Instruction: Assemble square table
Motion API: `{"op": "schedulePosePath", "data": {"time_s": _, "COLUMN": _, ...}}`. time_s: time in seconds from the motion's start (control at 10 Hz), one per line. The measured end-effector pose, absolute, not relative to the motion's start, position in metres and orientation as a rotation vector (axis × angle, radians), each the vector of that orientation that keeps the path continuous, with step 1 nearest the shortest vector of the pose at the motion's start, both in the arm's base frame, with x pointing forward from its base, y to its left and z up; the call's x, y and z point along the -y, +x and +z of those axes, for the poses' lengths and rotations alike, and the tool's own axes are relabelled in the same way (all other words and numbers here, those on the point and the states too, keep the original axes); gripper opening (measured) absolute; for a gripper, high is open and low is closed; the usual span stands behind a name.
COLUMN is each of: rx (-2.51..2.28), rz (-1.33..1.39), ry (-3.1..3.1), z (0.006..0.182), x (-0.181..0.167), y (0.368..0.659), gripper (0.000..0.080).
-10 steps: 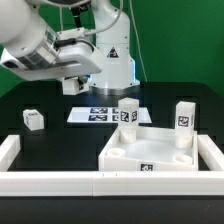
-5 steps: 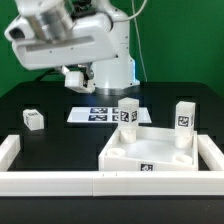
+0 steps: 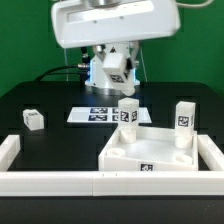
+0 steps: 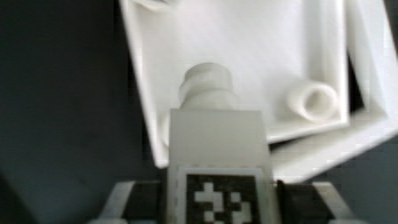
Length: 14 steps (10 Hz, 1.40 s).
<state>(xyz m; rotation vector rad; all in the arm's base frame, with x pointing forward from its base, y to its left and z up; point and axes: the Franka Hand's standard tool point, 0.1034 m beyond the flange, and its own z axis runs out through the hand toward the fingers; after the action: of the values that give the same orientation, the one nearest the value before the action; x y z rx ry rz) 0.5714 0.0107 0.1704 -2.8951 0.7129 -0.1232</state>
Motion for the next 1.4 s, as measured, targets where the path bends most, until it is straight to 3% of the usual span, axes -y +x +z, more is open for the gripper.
{"op": "schedulePosePath", "data": {"time_s": 0.5, "rx": -0.718, "rz": -0.569, "ry": -2.86, "z": 0.164, "x": -0.028, "y": 0.574, "gripper": 0.0287}}
{"op": "schedulePosePath", "data": {"time_s": 0.7, "rx": -0.681, "rz": -0.675, "ry": -2.858, "z": 0.142, "x": -0.079, "y": 0.581, "gripper": 0.0287}}
{"op": "schedulePosePath", "data": {"time_s": 0.9, "rx": -0.564, "rz": -0.817, "ry": -2.93, "z": 0.122, "x": -0.068, "y": 0.593, "gripper": 0.0287}}
{"op": "schedulePosePath", "data": {"time_s": 1.4, "rx": -0.502, "rz": -0.802, "ry": -2.961, "z": 0.122, "x": -0.078, "y": 0.599, "gripper": 0.0287}}
